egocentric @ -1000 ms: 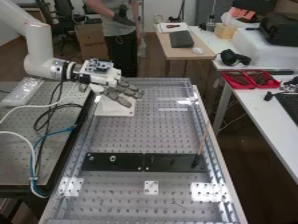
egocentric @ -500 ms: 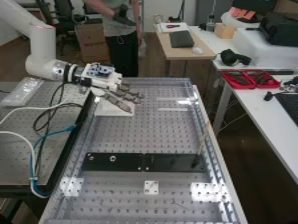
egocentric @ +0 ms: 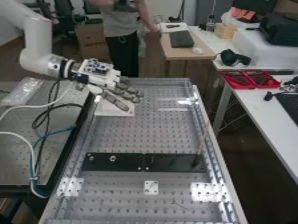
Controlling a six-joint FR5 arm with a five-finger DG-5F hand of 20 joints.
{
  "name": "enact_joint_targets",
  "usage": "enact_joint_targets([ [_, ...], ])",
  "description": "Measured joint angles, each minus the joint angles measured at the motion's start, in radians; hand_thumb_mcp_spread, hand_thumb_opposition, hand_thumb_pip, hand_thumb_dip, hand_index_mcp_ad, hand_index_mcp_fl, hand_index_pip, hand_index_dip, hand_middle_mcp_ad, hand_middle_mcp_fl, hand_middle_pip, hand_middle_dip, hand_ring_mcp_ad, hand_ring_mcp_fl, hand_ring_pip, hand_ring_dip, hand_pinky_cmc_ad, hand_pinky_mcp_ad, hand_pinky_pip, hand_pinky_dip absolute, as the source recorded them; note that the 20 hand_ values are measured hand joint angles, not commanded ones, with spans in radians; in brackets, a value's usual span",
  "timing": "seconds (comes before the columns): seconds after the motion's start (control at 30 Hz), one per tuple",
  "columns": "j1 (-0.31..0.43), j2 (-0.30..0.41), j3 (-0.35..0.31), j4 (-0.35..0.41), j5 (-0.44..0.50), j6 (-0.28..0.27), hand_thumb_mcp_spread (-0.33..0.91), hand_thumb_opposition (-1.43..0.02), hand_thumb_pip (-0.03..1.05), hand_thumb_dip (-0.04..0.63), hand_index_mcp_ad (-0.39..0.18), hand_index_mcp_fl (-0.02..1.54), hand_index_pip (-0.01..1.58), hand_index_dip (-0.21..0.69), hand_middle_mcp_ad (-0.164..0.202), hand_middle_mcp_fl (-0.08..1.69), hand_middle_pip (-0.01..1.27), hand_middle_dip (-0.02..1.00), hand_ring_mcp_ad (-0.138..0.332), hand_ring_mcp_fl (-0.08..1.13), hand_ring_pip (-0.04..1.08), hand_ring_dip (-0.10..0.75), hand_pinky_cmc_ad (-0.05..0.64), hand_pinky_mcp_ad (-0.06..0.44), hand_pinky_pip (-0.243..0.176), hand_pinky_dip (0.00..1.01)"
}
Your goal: Grab the bearing and place it in the white container
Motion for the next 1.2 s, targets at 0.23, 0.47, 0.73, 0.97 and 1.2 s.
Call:
enact_joint_targets([
  [0.23, -0.042, 0.098, 0.036, -0.069, -0.015, -0.035, 0.32, -0.84, 0.74, 0.284, -0.159, 0.02, 1.11, 0.216, 0.075, 0.0, 0.13, 0.12, 0.129, 0.01, 0.09, 0.003, 0.346, 0.295, -0.075, 0.2],
  [0.47, -0.118, 0.221, 0.089, -0.107, -0.031, -0.129, 0.26, -0.81, 0.66, 0.236, -0.159, 0.05, 0.57, 0.194, 0.073, 0.01, 0.13, 0.12, 0.129, 0.01, 0.09, 0.003, 0.349, 0.293, -0.093, 0.24],
  [0.73, -0.181, 0.295, 0.125, -0.082, -0.031, -0.235, 0.25, -0.79, 0.6, 0.22, -0.157, 0.14, 0.23, 0.197, 0.075, 0.01, 0.13, 0.13, 0.131, 0.01, 0.09, 0.003, 0.356, 0.297, -0.093, 0.25],
  [0.97, -0.231, 0.318, 0.15, -0.071, -0.051, -0.285, 0.24, -0.77, 0.59, 0.204, -0.161, 0.19, 0.15, 0.197, 0.073, 0.01, 0.13, 0.13, 0.131, 0.01, 0.09, 0.003, 0.361, 0.297, -0.093, 0.25],
  [1.2, -0.291, 0.319, 0.182, -0.087, -0.102, -0.317, 0.23, -0.77, 0.55, 0.176, -0.161, 0.18, 0.12, 0.185, 0.073, 0.01, 0.13, 0.12, 0.134, 0.01, 0.09, 0.007, 0.361, 0.293, -0.093, 0.25],
])
